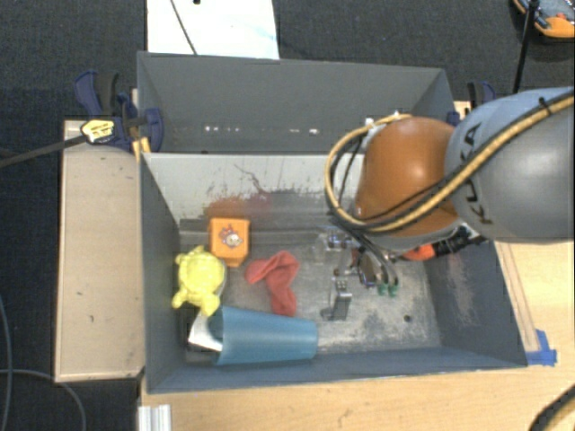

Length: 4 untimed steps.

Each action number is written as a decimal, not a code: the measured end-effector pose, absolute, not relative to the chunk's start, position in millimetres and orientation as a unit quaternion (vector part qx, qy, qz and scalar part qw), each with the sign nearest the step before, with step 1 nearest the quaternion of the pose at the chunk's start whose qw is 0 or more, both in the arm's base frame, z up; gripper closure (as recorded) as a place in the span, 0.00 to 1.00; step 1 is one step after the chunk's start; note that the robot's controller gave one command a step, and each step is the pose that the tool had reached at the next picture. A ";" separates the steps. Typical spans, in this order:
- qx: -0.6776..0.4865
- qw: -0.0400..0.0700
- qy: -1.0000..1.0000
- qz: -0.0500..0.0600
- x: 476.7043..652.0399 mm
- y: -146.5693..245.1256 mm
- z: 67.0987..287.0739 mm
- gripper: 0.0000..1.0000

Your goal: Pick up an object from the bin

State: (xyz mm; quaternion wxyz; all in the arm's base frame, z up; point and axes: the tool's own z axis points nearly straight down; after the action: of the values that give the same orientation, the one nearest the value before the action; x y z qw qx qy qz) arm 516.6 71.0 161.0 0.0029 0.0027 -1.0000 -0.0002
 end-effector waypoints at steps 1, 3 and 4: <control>0.002 0.001 -1.000 0.000 517.5 70.9 163.9 0.00; 0.201 -0.002 -0.980 0.000 560.6 53.1 130.4 1.00; 0.200 -0.001 -0.980 -0.001 560.6 53.1 130.5 0.00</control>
Offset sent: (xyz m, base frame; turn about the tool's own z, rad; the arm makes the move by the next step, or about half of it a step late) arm -0.0252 -0.0236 -0.0260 0.0603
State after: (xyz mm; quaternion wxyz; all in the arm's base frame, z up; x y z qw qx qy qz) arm 560.6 53.1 130.5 -0.0014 0.1996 -0.9799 -0.0005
